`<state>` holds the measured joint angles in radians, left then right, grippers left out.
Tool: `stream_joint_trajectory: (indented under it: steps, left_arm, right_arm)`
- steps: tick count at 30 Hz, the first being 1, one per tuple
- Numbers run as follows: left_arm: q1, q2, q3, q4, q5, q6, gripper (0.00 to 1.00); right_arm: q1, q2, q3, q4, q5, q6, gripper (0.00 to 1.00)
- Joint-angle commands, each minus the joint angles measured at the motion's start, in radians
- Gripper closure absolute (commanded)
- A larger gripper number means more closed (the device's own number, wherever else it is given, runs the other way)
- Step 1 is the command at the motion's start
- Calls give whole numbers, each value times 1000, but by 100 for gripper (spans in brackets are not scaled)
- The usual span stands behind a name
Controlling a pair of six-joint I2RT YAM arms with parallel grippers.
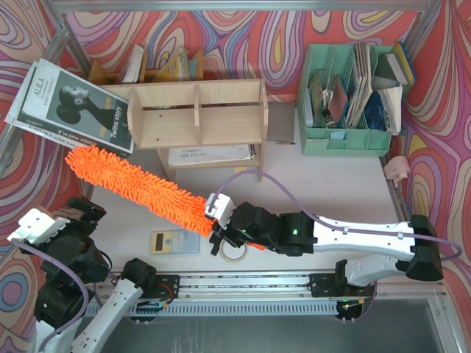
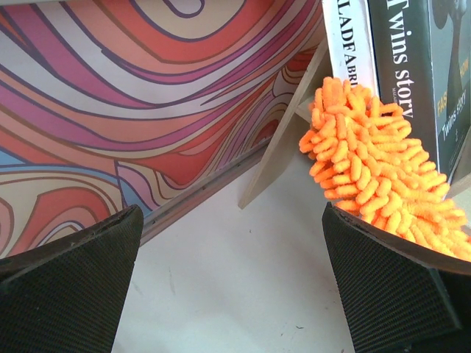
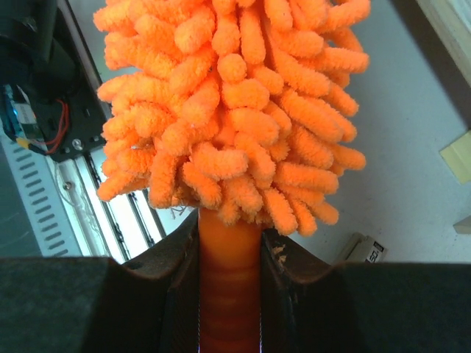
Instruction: Dust the bookshelf with a duster
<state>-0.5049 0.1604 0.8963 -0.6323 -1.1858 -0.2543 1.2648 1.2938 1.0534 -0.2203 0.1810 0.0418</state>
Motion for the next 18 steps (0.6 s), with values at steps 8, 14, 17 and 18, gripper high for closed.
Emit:
stream_joint_trajectory:
  steps: [8, 14, 17, 18]
  left_arm:
    - [4, 4, -10, 11, 6, 12, 2]
    - [5, 5, -12, 14, 8, 14, 2]
    - [5, 9, -12, 16, 8, 16, 2]
    - [4, 10, -12, 16, 10, 16, 1]
  right_arm:
    - [-1, -15, 90, 95, -4, -30, 100]
    - [-1, -73, -3, 49, 33, 29, 100]
    - [-2, -124, -37, 25, 55, 47, 100]
    - [-1, -138, -40, 17, 61, 49, 100]
